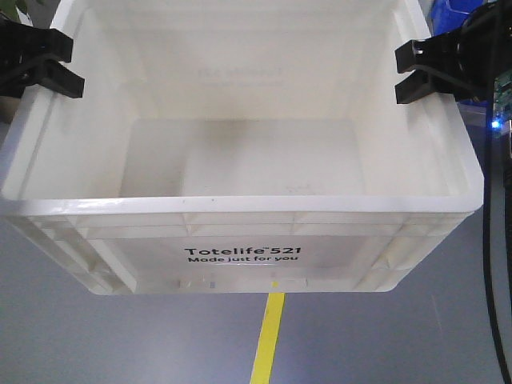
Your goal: Place moving items into box and shelve
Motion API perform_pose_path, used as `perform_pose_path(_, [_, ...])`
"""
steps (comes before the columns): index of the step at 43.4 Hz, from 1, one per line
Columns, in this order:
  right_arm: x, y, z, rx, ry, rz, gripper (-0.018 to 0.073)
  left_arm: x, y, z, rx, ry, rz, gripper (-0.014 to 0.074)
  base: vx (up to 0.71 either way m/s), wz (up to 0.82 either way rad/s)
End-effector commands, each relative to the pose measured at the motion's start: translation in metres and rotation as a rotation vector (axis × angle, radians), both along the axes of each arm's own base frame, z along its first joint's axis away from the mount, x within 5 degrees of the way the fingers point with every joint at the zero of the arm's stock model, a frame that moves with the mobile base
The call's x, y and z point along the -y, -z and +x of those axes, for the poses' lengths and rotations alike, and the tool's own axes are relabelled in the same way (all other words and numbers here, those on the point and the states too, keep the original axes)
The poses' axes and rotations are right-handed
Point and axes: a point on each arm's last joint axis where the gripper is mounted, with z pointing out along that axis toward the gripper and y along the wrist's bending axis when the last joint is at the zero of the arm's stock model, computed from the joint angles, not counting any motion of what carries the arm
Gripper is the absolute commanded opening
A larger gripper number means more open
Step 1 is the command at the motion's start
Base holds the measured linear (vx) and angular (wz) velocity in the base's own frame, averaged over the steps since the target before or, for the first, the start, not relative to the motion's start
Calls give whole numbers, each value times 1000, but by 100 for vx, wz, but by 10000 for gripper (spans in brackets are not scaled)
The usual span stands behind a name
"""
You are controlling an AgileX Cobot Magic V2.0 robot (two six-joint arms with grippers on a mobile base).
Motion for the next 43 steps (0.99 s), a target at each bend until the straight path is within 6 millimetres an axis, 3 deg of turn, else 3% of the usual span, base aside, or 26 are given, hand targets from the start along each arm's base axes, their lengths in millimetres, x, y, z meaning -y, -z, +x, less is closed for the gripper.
perform_pose_path(1, [-13,-34,-9,159,-17,189,0,17,-37,-14,141,34,-228,-4,42,4])
perform_pose_path(43, [-13,-34,-9,157,-18,187,0,17,-37,-14,141,34,-228,-4,46,2])
